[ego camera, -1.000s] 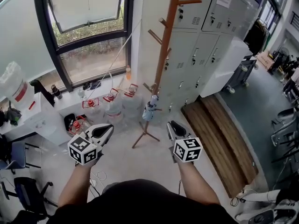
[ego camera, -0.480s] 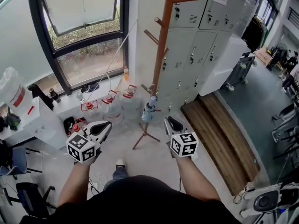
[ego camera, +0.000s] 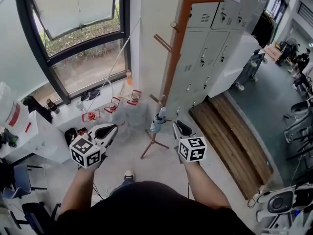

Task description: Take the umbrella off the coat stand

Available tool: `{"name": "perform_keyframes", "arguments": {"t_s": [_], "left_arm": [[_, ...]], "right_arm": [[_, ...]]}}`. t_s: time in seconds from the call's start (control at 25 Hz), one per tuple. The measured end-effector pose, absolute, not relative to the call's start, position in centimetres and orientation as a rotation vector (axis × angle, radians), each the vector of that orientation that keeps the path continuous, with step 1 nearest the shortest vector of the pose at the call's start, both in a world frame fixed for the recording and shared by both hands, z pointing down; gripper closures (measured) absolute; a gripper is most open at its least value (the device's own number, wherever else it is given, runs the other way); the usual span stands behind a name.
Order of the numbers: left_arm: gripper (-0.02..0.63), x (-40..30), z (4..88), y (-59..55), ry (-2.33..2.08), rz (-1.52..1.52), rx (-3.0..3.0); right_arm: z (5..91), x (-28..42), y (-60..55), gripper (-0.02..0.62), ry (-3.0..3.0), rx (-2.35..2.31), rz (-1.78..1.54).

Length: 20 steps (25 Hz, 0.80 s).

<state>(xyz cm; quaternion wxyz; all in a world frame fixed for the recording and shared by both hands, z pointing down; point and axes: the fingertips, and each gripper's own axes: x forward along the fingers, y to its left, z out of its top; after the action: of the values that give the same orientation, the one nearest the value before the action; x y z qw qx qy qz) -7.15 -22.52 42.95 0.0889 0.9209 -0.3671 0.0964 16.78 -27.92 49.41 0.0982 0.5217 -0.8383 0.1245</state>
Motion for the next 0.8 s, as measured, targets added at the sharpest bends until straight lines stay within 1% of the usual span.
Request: {"name": "perform_keyframes", "arguments": {"t_s": [0.4, 0.8], "left_arm": [[0.584, -10.0, 43.8, -30.3, -0.958, 0.287, 2.757], [0.584, -11.4, 45.1, -36.4, -0.786, 0.301, 2.788]], "right_arm": [[50.8, 14.4, -33.9, 0.517, -2.375, 1.633, 0.401], [52.6, 12.8, -36.9, 0.511, -2.250, 1.737, 0.451]]}}
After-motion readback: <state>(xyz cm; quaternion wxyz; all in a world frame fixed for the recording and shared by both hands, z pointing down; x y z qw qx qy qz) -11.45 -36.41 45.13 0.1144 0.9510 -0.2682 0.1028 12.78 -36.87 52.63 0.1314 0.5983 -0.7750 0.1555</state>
